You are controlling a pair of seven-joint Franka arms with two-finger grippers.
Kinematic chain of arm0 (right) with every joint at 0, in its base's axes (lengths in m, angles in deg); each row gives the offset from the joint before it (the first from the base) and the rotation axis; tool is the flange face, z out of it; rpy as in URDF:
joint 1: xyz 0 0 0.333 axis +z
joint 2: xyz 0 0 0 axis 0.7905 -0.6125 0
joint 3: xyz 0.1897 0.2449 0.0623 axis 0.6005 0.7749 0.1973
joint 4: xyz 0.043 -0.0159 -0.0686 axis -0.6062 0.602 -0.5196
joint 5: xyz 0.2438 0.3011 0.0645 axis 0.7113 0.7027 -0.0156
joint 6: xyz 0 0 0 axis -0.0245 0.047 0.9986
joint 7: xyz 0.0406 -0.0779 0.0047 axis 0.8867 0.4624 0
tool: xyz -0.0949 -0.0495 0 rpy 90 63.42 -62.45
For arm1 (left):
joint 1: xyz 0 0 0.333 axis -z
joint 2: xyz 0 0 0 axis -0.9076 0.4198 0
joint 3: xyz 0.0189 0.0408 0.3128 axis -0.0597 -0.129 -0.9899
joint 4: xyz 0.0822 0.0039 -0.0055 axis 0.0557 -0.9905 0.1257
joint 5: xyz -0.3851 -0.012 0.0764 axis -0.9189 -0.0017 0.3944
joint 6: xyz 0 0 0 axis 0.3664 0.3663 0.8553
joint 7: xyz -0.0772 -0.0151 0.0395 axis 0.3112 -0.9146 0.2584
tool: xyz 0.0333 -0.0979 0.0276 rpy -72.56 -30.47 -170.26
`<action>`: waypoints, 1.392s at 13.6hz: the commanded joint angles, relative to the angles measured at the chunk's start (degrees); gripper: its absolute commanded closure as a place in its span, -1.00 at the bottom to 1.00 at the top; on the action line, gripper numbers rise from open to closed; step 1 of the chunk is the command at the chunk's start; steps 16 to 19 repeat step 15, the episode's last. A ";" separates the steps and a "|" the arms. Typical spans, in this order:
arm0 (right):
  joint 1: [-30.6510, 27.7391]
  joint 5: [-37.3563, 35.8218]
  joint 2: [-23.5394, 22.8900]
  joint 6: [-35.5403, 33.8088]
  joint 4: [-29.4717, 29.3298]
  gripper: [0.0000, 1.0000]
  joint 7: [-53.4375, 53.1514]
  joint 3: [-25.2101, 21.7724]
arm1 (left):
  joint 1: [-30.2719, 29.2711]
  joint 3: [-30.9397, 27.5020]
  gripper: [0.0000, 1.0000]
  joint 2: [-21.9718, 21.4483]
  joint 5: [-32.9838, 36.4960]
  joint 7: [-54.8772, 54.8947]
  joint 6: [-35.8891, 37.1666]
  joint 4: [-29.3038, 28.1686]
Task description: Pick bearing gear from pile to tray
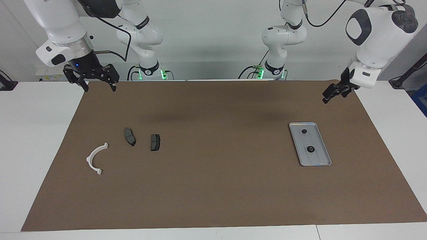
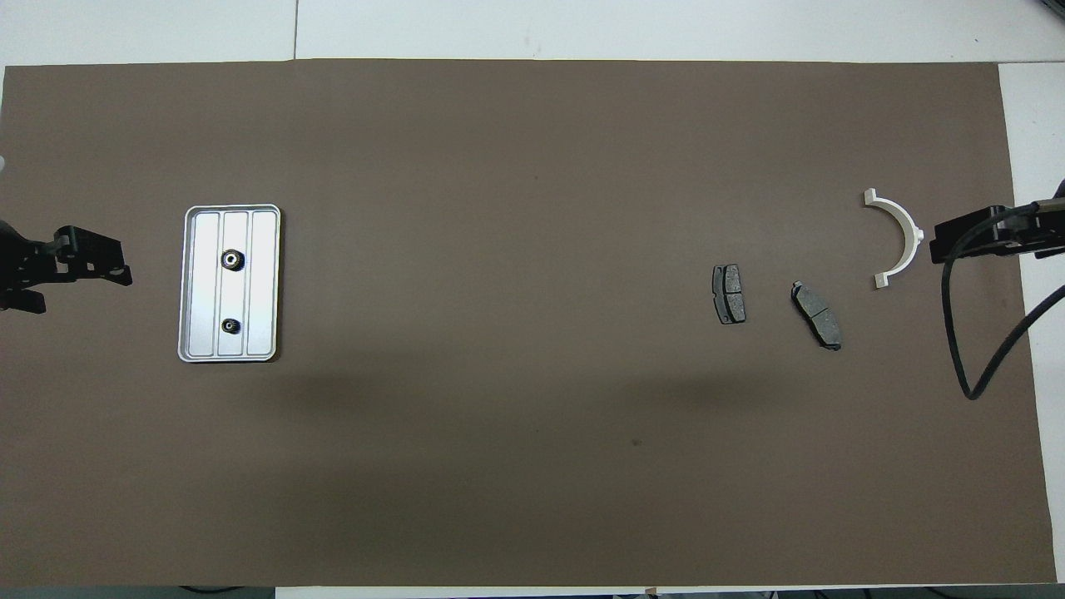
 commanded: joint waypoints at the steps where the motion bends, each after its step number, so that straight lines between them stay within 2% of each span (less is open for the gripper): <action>1: -0.30 -0.14 1.34 -0.23 1.29 -1.00 1.66 0.05 | 0.22 0.01 -1.00 -0.35 0.26 0.87 -0.15 0.30; 19: -0.30 -0.23 1.78 -0.23 1.47 -1.00 1.66 0.05 | 1.19 0.01 -1.00 -0.17 0.52 0.87 -0.15 0.82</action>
